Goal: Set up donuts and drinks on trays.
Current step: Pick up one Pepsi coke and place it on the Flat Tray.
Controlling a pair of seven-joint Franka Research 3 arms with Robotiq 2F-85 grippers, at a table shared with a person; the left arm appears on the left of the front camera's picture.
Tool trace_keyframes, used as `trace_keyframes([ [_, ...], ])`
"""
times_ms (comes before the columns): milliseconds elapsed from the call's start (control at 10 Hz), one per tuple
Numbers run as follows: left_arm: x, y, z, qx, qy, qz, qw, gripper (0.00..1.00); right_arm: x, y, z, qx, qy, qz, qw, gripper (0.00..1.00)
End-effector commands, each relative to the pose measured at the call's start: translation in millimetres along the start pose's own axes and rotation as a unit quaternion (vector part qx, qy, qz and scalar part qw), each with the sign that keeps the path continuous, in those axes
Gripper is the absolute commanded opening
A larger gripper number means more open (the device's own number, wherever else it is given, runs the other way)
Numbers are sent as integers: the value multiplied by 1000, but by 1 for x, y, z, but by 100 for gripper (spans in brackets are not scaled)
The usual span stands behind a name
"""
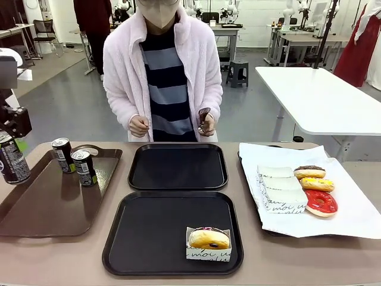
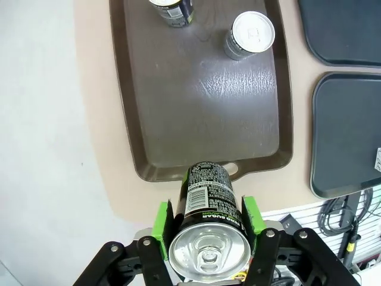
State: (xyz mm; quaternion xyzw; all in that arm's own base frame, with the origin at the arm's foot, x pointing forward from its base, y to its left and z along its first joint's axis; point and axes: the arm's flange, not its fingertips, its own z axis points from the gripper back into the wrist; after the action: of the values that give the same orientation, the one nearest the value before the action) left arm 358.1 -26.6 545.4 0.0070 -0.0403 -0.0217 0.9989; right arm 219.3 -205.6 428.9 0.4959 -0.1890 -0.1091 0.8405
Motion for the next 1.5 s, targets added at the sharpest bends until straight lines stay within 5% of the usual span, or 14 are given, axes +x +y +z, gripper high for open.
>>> trace_keyframes([
  [0,3,-1,-3,0,4,-1,1000,55,3,-1,0,13,-7,8,1000,100],
  [300,2,0,-4,0,5,0,1000,58,3,-1,0,13,-7,8,1000,100],
  [700,-59,-142,-7,-128,-7,-128,983,58,3,-1,0,13,-7,8,1000,100],
  [900,-64,-207,-36,-108,8,-163,981,58,3,-1,0,13,-7,8,1000,100],
  [1400,-54,-286,-113,-83,31,-260,961,58,3,-1,0,13,-7,8,1000,100],
])
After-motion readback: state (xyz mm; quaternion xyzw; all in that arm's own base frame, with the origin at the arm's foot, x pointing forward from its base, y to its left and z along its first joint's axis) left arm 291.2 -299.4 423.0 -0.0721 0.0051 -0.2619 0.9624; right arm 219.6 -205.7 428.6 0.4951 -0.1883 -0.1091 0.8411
